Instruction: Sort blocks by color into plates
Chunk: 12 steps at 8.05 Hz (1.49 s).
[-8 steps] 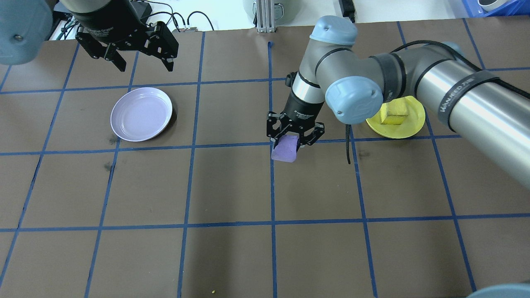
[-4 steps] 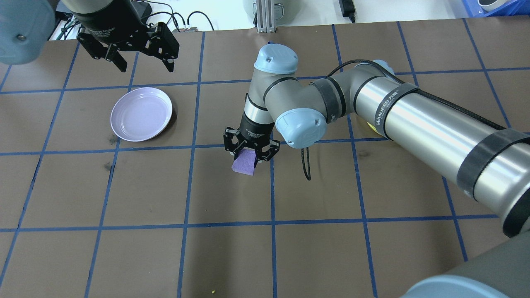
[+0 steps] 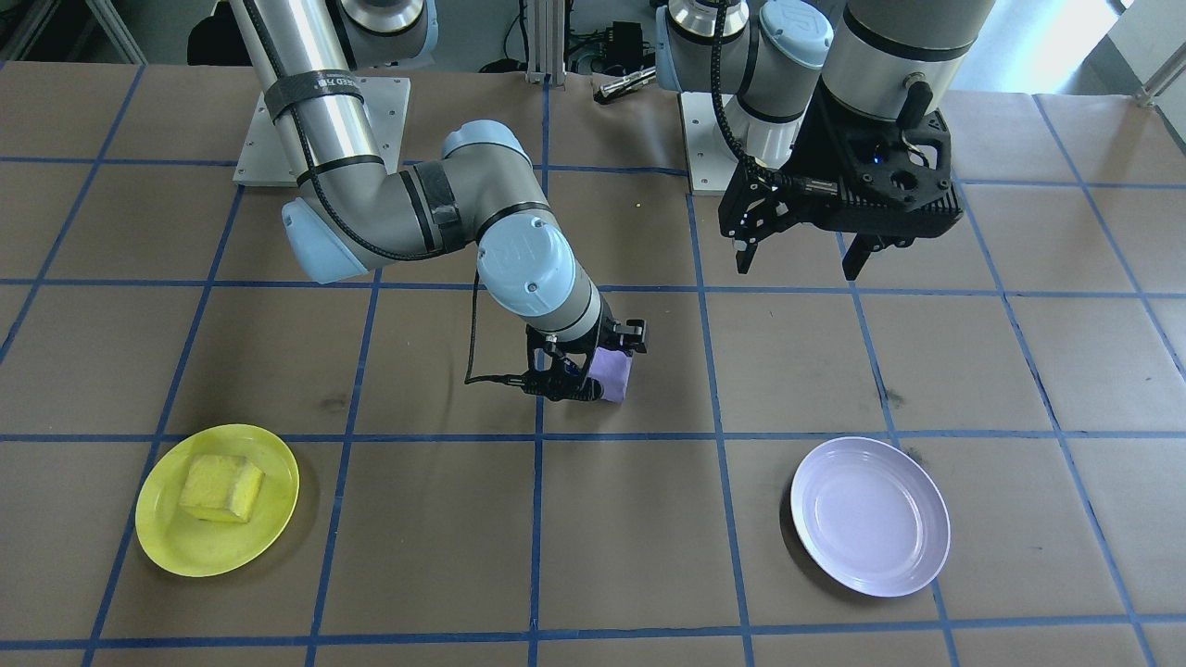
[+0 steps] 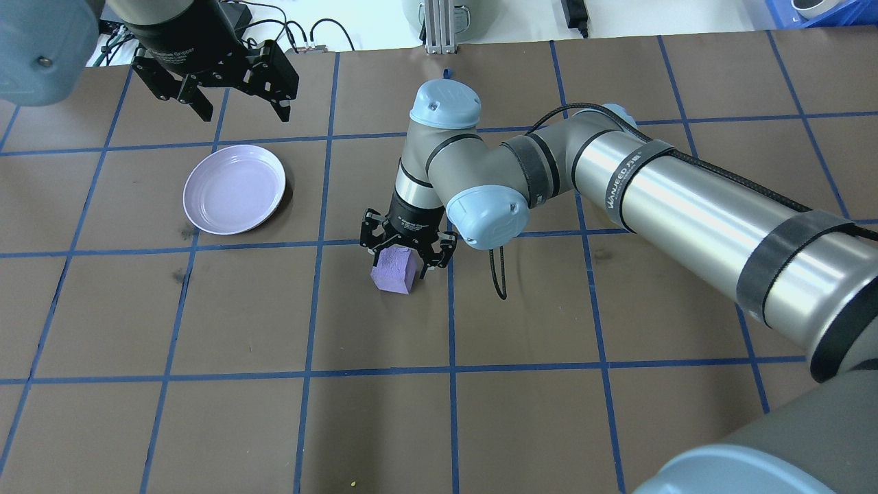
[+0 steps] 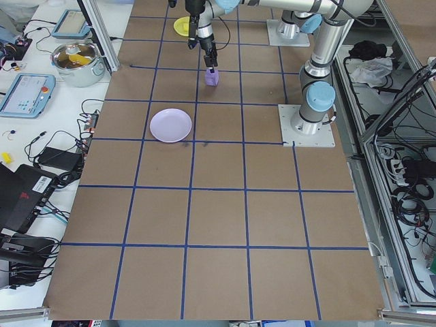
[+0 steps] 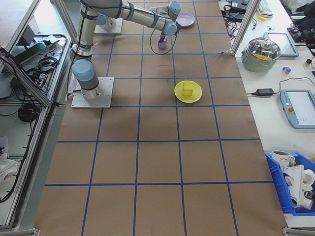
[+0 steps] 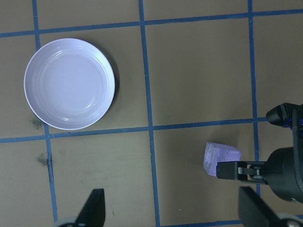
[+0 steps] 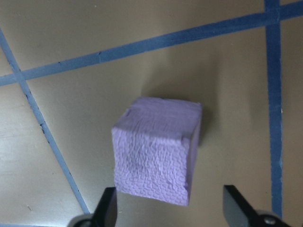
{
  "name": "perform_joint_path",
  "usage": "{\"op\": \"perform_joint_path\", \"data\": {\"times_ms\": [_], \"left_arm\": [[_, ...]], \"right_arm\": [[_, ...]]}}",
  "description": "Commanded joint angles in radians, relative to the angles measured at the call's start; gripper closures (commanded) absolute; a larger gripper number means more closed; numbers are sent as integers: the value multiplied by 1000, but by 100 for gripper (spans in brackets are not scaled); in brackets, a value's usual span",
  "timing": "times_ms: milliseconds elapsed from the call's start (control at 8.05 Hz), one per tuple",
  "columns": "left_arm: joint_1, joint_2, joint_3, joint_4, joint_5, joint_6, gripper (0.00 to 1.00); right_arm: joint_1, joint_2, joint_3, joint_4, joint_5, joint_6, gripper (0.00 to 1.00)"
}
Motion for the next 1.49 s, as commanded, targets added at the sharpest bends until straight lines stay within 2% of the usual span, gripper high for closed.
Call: {"op": "perform_joint_path", "data": {"times_ms": [0,124,248,373,497,621,745,870,994,1118,1242,1366], "left_arm": [[1,-8,-1,1,1,1,0],[1,-12,-1,1,1,1,0],[1,-14,-1,1,1,1,0],[1,-14,-1,1,-2,1,0],[1,-11,-1,1,1,2,0],[1,-8,-2,1,-2,2,0],[1,-14,-8,-1,-2,2,0],[1,-17,-27,2,-7,1,0],[-17,-20,-50,4,-7,5,0],[-38,-18,-68,4,-10,42,0],[-70,-20,-82,4,-5,92,0],[-99,-23,-109,2,-4,97,0]], "right_arm": [[-16,-39,-23,30,-6,1,0],[-48,-57,-28,37,-24,-17,0],[-93,-83,-30,88,-44,-83,0],[-147,-123,-30,163,-59,-245,0],[-222,-151,-30,219,-140,-415,0],[-296,-186,-30,235,-197,-553,1],[-345,-236,-30,272,-255,-611,0],[-362,-290,-33,274,-328,-654,0],[-362,-334,-33,278,-423,-671,0],[-362,-374,-33,283,-471,-671,0],[-356,-429,-17,281,-464,-654,0],[-356,-425,-8,280,-463,-656,0]]}}
